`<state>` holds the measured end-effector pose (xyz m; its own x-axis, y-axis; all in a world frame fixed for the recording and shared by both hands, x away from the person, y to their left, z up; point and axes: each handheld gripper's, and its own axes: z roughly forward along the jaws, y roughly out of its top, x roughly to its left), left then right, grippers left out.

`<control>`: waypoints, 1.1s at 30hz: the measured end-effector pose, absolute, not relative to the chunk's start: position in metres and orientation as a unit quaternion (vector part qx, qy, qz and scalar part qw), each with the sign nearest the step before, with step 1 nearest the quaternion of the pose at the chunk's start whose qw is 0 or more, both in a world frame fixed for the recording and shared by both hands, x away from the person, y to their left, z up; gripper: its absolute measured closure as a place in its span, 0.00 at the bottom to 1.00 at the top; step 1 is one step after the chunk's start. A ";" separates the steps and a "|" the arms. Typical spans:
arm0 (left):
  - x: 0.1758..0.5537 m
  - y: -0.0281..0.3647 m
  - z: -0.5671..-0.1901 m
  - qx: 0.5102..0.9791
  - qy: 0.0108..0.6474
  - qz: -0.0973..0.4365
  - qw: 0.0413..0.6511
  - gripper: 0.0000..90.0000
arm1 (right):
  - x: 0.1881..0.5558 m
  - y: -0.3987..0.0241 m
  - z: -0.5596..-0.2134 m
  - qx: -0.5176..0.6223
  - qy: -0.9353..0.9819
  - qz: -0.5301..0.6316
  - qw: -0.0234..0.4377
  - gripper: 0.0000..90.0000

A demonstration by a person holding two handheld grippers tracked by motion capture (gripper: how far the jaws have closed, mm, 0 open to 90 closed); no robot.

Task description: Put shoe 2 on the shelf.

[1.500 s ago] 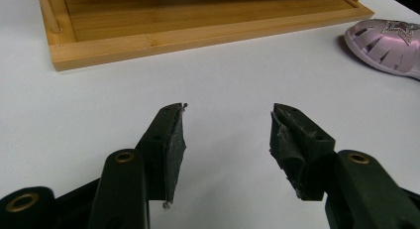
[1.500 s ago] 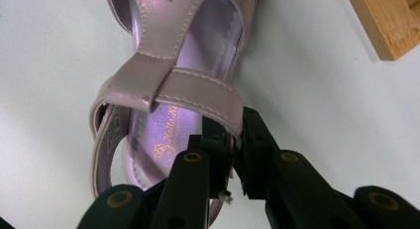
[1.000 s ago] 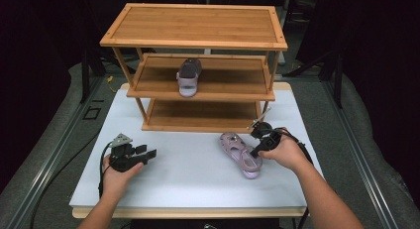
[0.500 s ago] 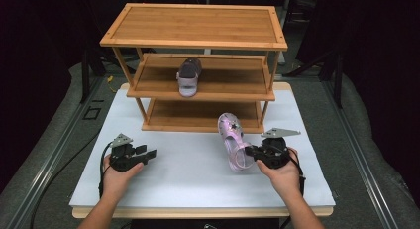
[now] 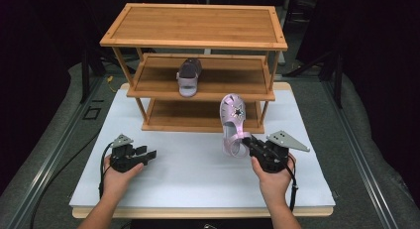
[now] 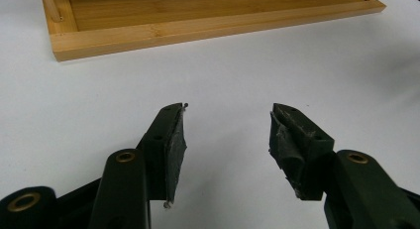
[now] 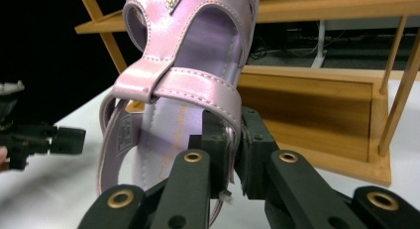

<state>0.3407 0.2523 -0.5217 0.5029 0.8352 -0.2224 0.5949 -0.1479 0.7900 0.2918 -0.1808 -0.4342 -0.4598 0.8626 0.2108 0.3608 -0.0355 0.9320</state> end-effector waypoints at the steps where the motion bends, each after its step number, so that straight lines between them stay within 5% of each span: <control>1: 0.341 0.252 -0.522 0.746 0.480 0.136 0.442 0.53 | 0.293 -0.180 -0.433 0.467 0.655 0.548 0.229 0.93; 18: 0.342 0.255 -0.521 0.744 0.479 0.135 0.445 0.53 | 0.354 -0.151 -0.380 0.496 0.648 0.537 0.215 0.93; 33: 0.343 0.252 -0.523 0.751 0.473 0.132 0.442 0.53 | 0.420 -0.118 -0.348 0.534 0.646 0.487 0.248 0.93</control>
<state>0.3430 0.2524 -0.5234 0.5183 0.8265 -0.2197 0.5931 -0.1622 0.7886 0.4203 -0.1184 -0.3476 -0.3074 0.9304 0.1996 0.4481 -0.0435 0.8929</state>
